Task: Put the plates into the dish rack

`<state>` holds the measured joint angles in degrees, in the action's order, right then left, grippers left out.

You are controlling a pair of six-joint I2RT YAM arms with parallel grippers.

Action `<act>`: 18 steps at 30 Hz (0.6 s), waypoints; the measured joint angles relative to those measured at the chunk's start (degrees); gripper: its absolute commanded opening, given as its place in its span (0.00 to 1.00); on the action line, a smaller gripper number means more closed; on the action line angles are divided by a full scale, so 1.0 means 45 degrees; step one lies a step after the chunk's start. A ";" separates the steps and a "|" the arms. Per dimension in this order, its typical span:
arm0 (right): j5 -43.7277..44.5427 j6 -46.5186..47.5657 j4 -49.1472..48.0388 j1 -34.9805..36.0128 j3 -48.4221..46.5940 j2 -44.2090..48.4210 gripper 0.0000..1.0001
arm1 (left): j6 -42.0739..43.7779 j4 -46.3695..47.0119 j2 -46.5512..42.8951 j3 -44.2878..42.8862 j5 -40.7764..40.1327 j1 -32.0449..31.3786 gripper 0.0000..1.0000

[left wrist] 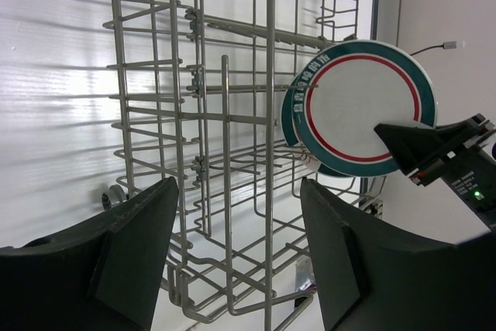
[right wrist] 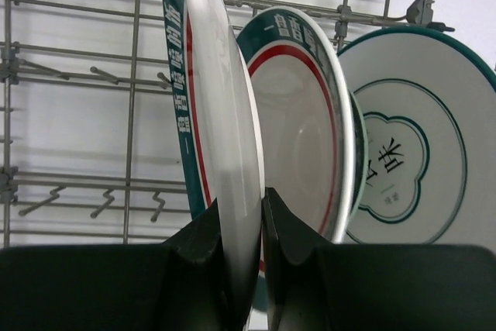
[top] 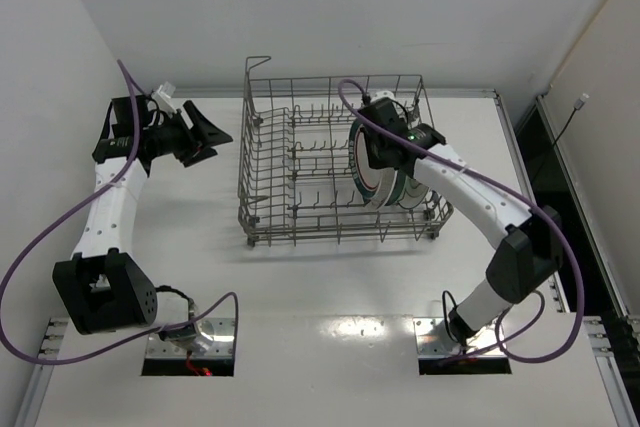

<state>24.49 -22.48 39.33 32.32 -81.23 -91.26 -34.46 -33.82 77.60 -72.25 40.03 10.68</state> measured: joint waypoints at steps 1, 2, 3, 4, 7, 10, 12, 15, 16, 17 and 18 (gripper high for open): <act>0.0141 -0.0010 0.0024 0.0092 -0.0131 -0.0214 0.00 | 0.0005 0.0005 0.0000 0.0000 0.0000 0.0000 0.61; 0.0257 -0.0044 0.0039 0.0165 -0.0238 -0.0427 0.00 | 0.0019 0.0000 0.0000 0.0005 0.0000 0.0000 0.61; 0.0364 -0.0078 0.0053 0.0209 -0.0321 -0.0636 0.00 | 0.0029 0.0005 0.0000 0.0010 0.0000 0.0000 0.61; 0.0432 -0.0136 0.0044 0.0272 -0.0364 -0.0831 0.00 | 0.0039 0.0000 0.0000 0.0015 0.0000 0.0000 0.61; 0.0325 -0.0253 0.0253 0.0374 -0.0389 -0.1287 0.07 | 0.0058 0.0000 0.0000 0.0019 0.0005 0.0029 0.61; 0.0097 -0.0389 0.0525 0.0442 -0.0389 -0.1627 0.15 | 0.0102 0.0000 0.0000 0.0019 0.0000 0.0068 0.61; -0.0238 -0.0471 0.0563 0.0389 -0.0423 -0.1603 0.22 | 0.0170 0.0000 0.0000 0.0019 0.0005 0.0073 0.61; -0.0792 -0.0670 0.0578 0.0257 -0.0423 -0.1593 0.47 | 0.0189 0.0000 0.0000 0.0024 0.0005 0.0083 0.61; -0.0913 -0.0709 0.0602 0.0223 -0.0423 -0.1564 0.52 | 0.0194 0.0005 0.0000 0.0024 0.0005 0.0102 0.61; -0.1001 -0.0733 0.0641 0.0199 -0.0423 -0.1511 0.62 | 0.0199 0.0000 0.0000 0.0019 0.0005 0.0131 0.61; -0.1083 -0.0782 0.0685 0.0194 -0.0427 -0.1443 0.67 | 0.0214 0.0000 0.0000 0.0024 -0.0005 0.0155 0.61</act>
<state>19.62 -26.00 42.41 33.19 -83.15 -97.76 -33.50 -33.82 77.60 -72.14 40.01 11.38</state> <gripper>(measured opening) 0.558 0.613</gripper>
